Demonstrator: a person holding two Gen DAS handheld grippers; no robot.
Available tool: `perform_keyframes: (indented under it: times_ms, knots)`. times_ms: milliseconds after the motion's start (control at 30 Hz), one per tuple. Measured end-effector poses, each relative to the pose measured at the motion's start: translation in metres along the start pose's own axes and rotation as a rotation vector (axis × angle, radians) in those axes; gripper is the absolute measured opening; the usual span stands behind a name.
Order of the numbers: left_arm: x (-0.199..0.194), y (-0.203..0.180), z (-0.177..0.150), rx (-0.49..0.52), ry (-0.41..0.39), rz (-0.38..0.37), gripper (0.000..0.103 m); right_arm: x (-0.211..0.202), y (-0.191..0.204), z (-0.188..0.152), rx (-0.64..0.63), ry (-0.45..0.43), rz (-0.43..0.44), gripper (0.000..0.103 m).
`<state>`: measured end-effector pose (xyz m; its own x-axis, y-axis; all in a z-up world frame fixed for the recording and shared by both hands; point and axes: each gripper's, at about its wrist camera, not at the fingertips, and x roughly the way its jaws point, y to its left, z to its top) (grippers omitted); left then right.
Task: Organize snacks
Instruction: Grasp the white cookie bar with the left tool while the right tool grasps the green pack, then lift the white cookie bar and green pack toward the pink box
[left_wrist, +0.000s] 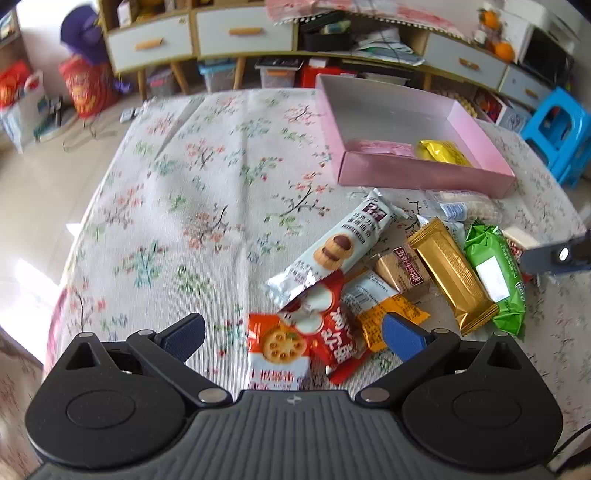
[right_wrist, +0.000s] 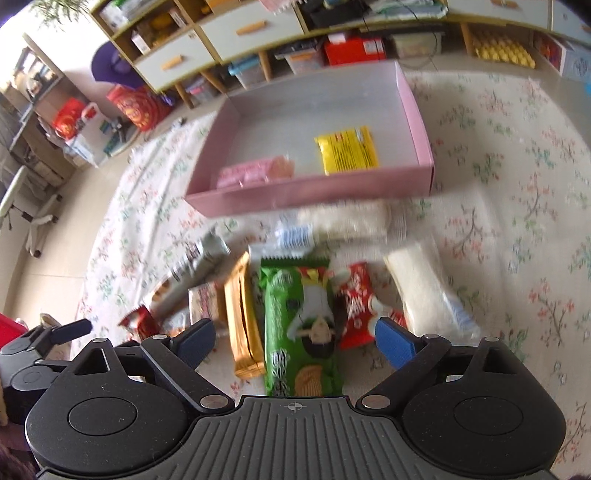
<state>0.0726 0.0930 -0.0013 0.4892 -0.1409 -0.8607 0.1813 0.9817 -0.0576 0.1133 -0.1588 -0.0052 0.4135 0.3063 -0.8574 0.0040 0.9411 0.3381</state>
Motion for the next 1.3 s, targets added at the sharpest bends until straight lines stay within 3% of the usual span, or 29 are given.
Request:
perform_keyframes:
  times_ms: [100,300,367,500,600,733,867,1033,1300]
  knots:
    - [-0.003,0.010,-0.002,-0.062,0.012,-0.042,0.101,0.006,0.003,-0.002,0.014,0.025,0.009,0.095]
    - [-0.003,0.022,-0.002,-0.183,0.032,-0.138,0.085,0.015,0.001,-0.001,0.098,0.053,0.052,0.095]
    - [-0.003,0.021,-0.001,-0.182,0.013,-0.156,0.080,0.019,-0.002,0.000,0.128,0.052,0.049,0.094]
    - [0.005,0.013,0.004,-0.075,-0.049,-0.145,0.071,0.025,-0.007,0.001,0.183,0.053,0.048,0.092]
    - [0.014,0.012,0.010,-0.016,-0.070,-0.162,0.062,0.028,-0.010,0.001,0.202,0.045,0.035,0.083]
    - [0.028,0.008,0.017,0.018,-0.063,-0.198,0.049,0.033,-0.016,0.000,0.225,0.046,0.035,0.059]
    - [0.036,0.004,0.022,0.032,-0.063,-0.207,0.047,0.042,-0.023,-0.002,0.244,0.052,0.034,0.050]
    - [0.045,0.001,0.025,0.015,-0.036,-0.217,0.047,0.044,-0.026,0.001,0.236,0.045,0.063,0.053]
    - [0.048,-0.005,0.031,0.028,-0.068,-0.191,0.057,0.041,-0.034,0.002,0.282,0.066,0.094,0.052]
